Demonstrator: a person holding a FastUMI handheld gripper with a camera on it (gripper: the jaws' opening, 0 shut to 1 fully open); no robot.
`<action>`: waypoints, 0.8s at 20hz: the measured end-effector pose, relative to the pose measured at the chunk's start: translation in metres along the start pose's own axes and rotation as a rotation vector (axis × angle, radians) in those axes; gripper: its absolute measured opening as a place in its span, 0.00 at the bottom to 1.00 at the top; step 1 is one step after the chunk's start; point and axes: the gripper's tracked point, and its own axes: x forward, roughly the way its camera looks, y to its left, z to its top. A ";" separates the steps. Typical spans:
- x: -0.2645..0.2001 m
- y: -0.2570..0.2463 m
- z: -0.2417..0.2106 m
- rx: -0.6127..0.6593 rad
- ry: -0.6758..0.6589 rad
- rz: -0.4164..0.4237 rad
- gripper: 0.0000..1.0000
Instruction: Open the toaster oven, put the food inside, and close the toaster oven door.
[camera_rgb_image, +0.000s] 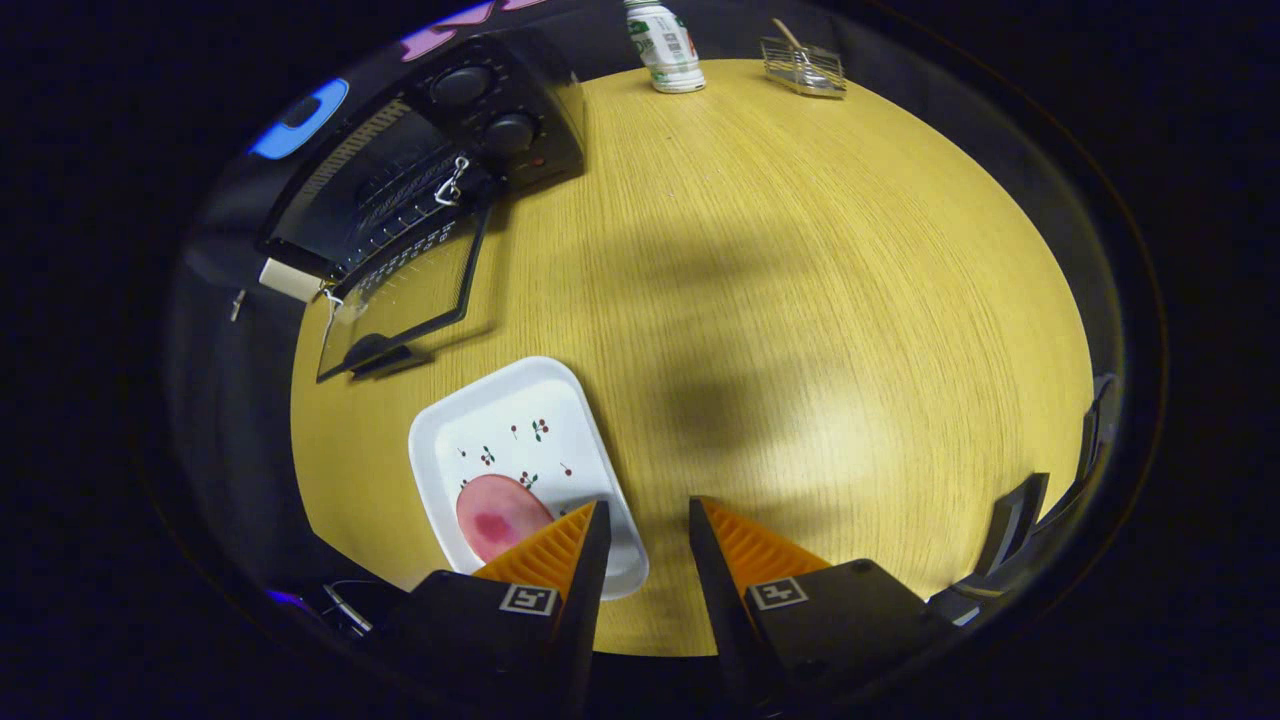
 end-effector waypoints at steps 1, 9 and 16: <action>0.001 -0.003 -0.001 -0.020 0.012 -0.033 0.55; 0.002 0.006 -0.005 -0.091 0.015 0.019 0.05; -0.005 0.028 -0.026 0.512 0.083 0.351 0.05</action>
